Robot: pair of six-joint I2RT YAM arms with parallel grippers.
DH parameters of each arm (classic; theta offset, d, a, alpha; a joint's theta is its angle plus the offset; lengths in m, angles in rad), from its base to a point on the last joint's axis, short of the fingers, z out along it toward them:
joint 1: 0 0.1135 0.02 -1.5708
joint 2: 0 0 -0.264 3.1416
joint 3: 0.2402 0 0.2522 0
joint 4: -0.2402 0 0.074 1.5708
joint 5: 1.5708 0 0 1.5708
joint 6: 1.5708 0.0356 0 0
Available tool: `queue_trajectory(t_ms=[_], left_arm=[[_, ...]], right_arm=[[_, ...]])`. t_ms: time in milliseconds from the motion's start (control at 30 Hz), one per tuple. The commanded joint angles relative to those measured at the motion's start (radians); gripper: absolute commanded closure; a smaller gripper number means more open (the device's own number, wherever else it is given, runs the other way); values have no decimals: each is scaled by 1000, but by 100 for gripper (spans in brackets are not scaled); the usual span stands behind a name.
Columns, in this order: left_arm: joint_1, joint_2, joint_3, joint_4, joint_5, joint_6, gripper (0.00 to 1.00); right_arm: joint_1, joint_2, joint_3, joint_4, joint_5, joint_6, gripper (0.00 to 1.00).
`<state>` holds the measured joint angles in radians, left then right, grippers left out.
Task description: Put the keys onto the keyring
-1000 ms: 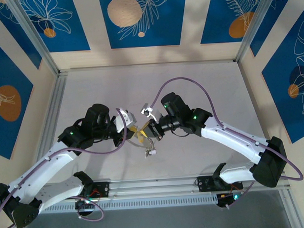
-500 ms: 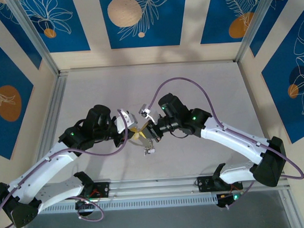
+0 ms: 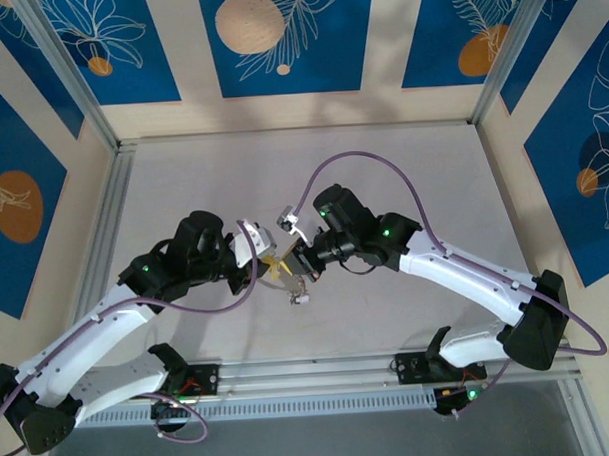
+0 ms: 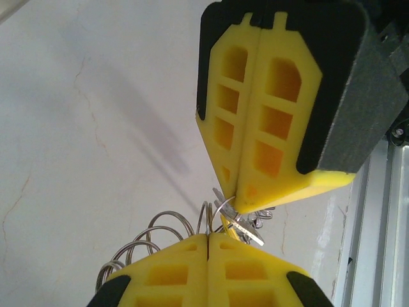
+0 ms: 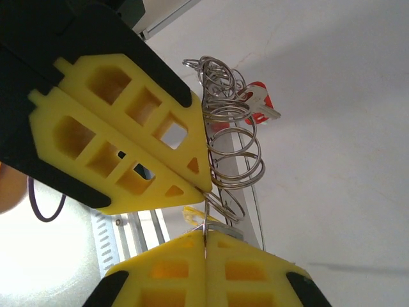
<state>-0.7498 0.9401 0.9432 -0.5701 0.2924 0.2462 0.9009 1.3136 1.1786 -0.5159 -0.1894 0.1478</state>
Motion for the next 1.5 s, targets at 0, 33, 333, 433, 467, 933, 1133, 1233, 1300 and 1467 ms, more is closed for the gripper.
queue_trajectory(t_ms=[0, 33, 333, 433, 467, 933, 1133, 1233, 1300, 1467], left_arm=[[-20, -13, 31, -4, 9, 21, 100], [-22, -14, 30, -4, 10, 21, 100], [-32, -18, 29, -12, -2, 30, 100], [-35, -19, 29, -13, -4, 34, 100], [-35, -18, 31, -13, -6, 33, 100], [-37, -30, 29, -10, -1, 35, 100], [-37, -29, 29, -10, 4, 33, 100], [-37, -33, 29, -9, 7, 33, 100], [-36, -34, 28, -9, 9, 32, 100], [-37, -37, 24, -4, 10, 25, 100]], right_arm=[[-8, 13, 44, -11, 4, 24, 100], [-10, 15, 47, -13, 0, 28, 100], [-25, 44, 85, -36, -34, 59, 100], [-25, 57, 102, -50, -35, 63, 100], [-25, 61, 105, -54, -35, 64, 100], [-52, 73, 102, -104, 8, 90, 100], [-56, 72, 101, -110, 21, 93, 100], [-56, 72, 98, -114, 33, 90, 100], [-56, 67, 94, -115, 37, 87, 100], [-56, 34, 68, -111, 63, 78, 100]])
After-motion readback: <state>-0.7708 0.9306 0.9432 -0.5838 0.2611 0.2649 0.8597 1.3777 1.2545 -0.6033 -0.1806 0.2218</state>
